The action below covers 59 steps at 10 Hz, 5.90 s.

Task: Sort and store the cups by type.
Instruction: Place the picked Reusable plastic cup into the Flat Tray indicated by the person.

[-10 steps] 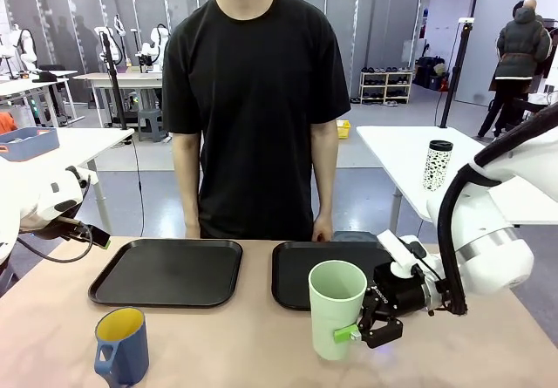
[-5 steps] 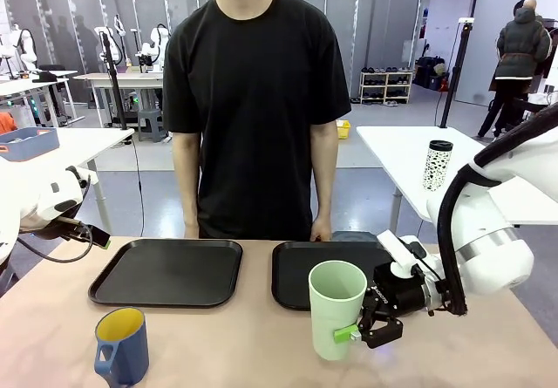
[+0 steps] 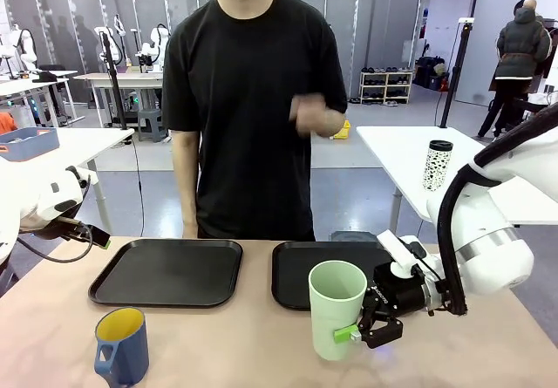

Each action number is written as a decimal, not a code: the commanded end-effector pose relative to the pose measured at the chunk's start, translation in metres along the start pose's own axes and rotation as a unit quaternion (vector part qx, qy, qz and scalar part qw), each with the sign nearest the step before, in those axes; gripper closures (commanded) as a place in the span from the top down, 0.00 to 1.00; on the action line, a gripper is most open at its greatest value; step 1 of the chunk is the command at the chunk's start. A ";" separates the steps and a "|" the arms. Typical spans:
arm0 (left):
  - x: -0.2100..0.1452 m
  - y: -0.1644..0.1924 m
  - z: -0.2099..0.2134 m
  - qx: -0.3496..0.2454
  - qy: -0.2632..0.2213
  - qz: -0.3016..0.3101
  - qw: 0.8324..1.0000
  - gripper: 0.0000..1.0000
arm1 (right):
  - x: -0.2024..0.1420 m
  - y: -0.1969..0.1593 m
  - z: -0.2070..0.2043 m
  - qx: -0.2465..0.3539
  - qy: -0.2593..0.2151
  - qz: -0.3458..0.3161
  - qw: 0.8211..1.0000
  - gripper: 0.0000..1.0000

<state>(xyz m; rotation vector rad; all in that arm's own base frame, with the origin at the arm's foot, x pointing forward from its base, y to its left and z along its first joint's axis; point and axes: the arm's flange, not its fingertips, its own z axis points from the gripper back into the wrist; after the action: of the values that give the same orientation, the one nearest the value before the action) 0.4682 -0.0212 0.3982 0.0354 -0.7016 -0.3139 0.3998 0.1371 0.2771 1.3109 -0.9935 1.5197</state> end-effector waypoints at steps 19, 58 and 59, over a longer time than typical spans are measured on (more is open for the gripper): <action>0.002 -0.001 0.000 0.001 -0.001 0.001 1.000 1.00 | 0.001 -0.058 0.058 -0.046 0.008 -0.008 0.999 0.85; 0.002 -0.001 0.000 0.001 -0.001 0.001 1.000 1.00 | -0.096 -0.141 0.160 -0.218 -0.008 -0.104 0.970 1.00; 0.002 -0.001 0.000 0.001 -0.001 0.001 1.000 1.00 | -0.097 -0.136 0.166 -0.226 -0.008 -0.106 0.968 1.00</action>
<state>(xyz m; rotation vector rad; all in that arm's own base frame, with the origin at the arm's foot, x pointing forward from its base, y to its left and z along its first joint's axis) 0.4682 -0.0212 0.3981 0.0354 -0.7013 -0.3140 0.5911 0.0130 0.2007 1.0796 -1.1120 1.0611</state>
